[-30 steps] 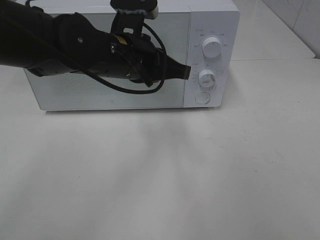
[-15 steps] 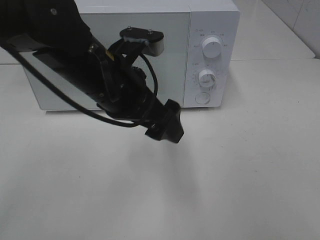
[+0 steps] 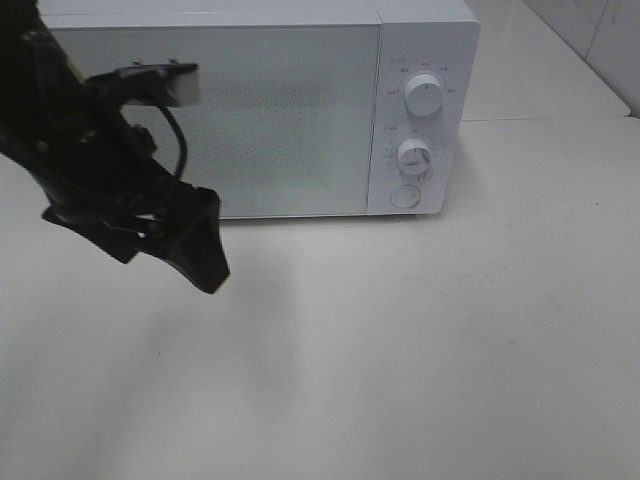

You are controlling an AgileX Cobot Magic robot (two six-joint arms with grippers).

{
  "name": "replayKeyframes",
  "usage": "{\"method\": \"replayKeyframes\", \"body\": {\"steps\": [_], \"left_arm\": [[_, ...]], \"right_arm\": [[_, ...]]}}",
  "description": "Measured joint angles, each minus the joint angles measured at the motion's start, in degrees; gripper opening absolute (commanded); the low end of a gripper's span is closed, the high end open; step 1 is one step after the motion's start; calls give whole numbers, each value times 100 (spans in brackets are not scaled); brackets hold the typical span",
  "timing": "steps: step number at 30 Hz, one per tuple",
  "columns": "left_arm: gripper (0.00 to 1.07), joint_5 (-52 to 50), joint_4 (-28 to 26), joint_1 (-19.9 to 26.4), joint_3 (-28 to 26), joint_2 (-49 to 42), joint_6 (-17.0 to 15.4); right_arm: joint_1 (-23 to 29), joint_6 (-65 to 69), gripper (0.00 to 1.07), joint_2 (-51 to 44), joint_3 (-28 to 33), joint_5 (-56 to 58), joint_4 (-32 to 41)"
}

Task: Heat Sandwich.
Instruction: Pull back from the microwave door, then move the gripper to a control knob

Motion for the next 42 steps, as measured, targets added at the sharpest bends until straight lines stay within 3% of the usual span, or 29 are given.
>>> {"method": "replayKeyframes", "body": {"steps": [2,3,6,7,11,17,20,28,42], "left_arm": [[101,63,6,143,0,-52,-17],[101,201,57,527,0,-183,-74],[101,332,120,877,0,-315,-120],[101,447,223,1255,0,-424,-155],[101,728,516,2040,11,-682,-304],[101,699,705,2607,218,-1037,-533],[101,688,825,3019,636,-1501,-670],[101,539,1008,3134,1266,-2492,-825],[101,-29,1329,3134,2722,-5139,-865]], "right_arm": [[0,0,76,0,0,0,0],[0,0,76,0,0,0,0],[0,0,76,0,0,0,0],[0,0,76,0,0,0,0],[0,0,76,0,0,0,0],[0,0,76,0,0,0,0],[0,0,76,0,0,0,0],[0,0,76,0,0,0,0],[0,0,76,0,0,0,6]]}}
